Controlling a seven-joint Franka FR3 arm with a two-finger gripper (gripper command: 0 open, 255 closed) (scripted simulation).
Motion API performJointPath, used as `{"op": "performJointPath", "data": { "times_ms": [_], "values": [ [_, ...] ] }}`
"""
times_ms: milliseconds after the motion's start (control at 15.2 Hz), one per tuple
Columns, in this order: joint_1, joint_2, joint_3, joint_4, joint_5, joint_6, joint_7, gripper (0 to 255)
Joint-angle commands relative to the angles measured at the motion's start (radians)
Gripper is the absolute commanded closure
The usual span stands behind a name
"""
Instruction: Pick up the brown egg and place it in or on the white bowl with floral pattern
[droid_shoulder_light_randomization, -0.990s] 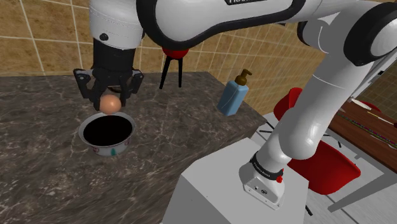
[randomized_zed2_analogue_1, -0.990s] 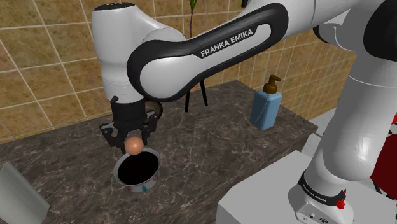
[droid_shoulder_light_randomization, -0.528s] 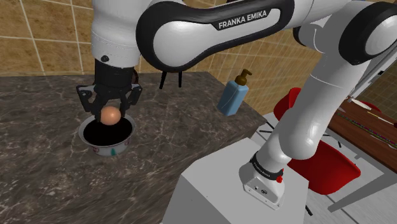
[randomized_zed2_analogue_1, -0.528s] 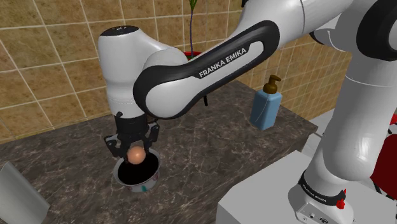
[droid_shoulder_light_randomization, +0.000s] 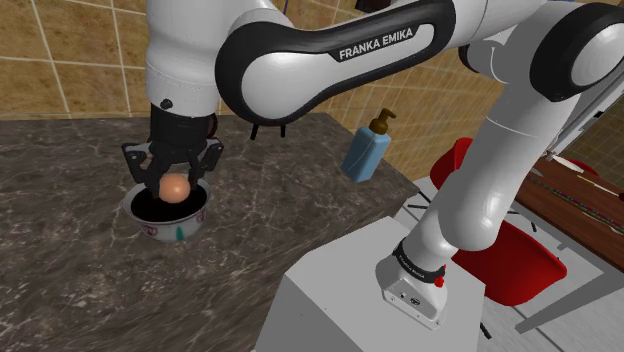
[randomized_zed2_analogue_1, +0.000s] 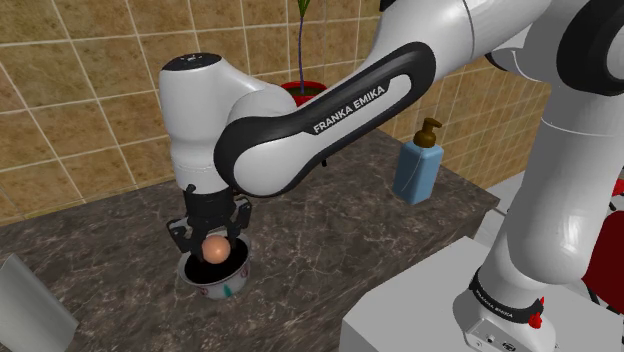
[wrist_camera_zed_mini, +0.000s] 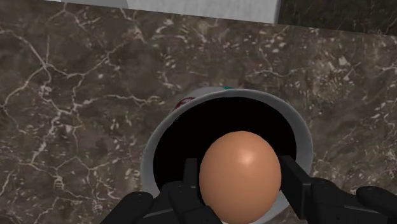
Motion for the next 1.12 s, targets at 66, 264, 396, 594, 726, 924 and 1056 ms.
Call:
{"op": "performJointPath", "data": {
  "times_ms": [66,264,396,594,726,924,1056],
  "values": [
    [0.000,0.001,-0.001,-0.002,0.000,0.000,0.000,0],
    [-0.001,0.000,-0.001,-0.004,0.000,0.001,0.000,0],
    [0.000,0.001,-0.001,-0.002,0.000,0.000,0.000,0],
    [-0.011,-0.050,0.005,0.048,0.042,-0.089,-0.028,0],
    [-0.013,-0.061,0.005,0.064,0.051,-0.113,-0.034,0],
    [-0.013,-0.061,0.005,0.064,0.051,-0.113,-0.034,0],
    [-0.013,-0.061,0.005,0.064,0.051,-0.113,-0.034,0]
  ]
}}
